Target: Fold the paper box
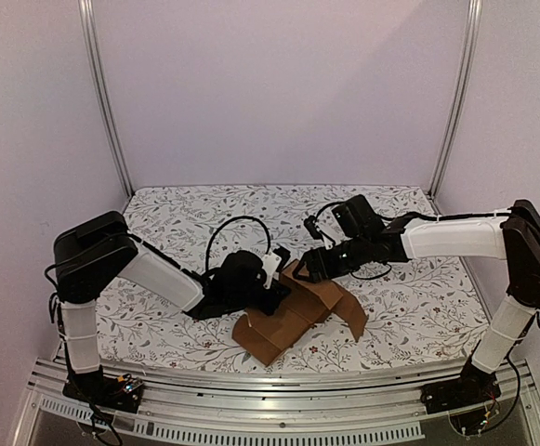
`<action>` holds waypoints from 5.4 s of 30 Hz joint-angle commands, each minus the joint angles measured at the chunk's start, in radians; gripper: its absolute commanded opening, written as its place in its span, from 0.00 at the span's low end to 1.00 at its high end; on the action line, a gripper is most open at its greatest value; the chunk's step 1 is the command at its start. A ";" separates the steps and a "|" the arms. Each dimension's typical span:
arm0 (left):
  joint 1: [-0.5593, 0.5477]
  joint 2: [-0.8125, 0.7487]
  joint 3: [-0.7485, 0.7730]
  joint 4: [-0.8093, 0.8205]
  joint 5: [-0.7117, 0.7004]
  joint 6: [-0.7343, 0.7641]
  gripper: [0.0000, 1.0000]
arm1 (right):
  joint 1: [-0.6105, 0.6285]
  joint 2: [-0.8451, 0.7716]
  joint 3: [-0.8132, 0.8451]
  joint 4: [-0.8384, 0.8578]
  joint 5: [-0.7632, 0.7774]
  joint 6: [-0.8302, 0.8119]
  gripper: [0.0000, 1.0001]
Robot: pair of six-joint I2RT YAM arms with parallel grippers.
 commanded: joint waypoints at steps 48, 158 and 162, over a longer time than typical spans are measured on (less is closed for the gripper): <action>0.010 0.131 -0.004 0.334 0.011 -0.012 0.14 | -0.006 -0.038 -0.113 0.134 -0.027 0.122 0.62; 0.126 -0.329 -0.123 0.186 0.440 -0.189 0.00 | 0.032 -0.293 -0.222 0.277 -0.288 0.124 0.00; 0.126 -0.319 -0.125 0.187 0.448 -0.195 0.00 | 0.034 -0.299 -0.198 0.277 -0.300 0.113 0.00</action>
